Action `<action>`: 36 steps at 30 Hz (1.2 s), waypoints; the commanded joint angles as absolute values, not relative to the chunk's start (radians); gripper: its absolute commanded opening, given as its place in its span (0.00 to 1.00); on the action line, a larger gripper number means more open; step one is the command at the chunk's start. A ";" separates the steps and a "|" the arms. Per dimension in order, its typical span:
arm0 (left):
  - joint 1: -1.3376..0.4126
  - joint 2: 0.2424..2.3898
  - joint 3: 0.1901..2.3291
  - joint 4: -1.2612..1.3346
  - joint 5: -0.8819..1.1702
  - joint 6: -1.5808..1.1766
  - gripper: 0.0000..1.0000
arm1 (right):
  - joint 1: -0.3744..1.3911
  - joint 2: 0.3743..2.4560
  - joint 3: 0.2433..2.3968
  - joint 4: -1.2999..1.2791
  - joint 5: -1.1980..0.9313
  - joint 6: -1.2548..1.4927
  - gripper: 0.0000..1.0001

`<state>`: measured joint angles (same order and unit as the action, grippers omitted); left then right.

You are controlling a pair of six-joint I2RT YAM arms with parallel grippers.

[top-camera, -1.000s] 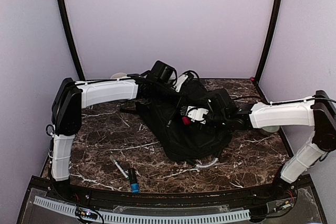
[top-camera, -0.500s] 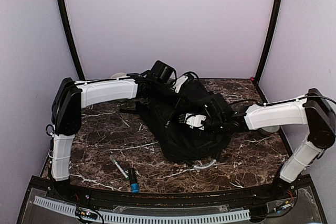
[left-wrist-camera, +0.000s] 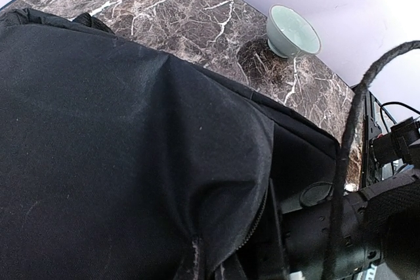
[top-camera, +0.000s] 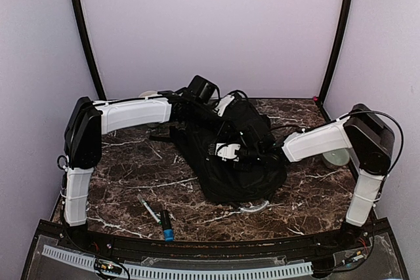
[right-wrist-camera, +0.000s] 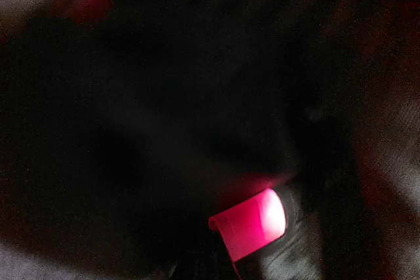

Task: Pack the student bag
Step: Place the stationery in the student bag.

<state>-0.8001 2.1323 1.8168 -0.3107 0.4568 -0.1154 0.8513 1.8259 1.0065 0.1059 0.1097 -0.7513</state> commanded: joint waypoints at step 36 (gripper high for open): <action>-0.778 2.072 1.734 -0.335 0.546 -0.055 0.06 | 0.762 1.295 0.808 -0.155 0.119 -0.759 0.04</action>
<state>-0.7830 2.1323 1.7775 -0.3271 0.4862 -0.0608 0.8284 1.2789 0.7982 -0.2012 0.1127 -0.7589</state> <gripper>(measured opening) 0.064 0.036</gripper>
